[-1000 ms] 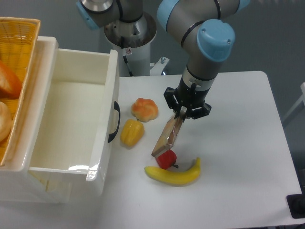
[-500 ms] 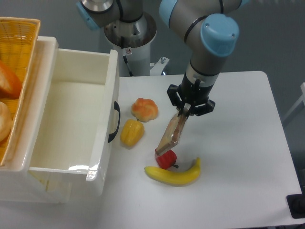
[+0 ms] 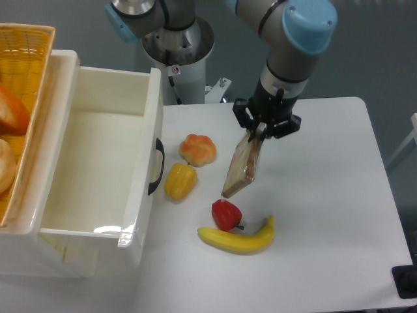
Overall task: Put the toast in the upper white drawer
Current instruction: 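Carry the toast over toward the open white drawer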
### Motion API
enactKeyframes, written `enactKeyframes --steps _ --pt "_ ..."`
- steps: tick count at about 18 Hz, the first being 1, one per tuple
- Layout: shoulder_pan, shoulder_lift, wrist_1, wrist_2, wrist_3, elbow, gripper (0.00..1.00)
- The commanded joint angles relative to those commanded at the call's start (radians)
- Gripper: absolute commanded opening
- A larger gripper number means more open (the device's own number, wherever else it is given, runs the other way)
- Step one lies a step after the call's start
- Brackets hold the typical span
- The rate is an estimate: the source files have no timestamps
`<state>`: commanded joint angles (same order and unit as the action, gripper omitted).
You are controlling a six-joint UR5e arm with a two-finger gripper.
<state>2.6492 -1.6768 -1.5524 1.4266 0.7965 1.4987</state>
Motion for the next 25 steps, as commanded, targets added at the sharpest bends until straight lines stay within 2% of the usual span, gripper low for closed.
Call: enactKeyframes --steps 2,5,13,17,25 --pt "-0.002 0.017 -0.014 -0.002 -0.068 0.0 0.27" --pt "-0.006 0.051 -0.037 -0.024 -0.079 0.002 0.27" --pt "0.003 0.196 -0.052 -0.156 -0.135 0.005 0.27" --pt "-0.003 0.258 -0.109 -0.21 -0.148 0.008 0.27" --pt "-0.06 0.266 -0.117 -0.248 -0.206 0.017 0.27"
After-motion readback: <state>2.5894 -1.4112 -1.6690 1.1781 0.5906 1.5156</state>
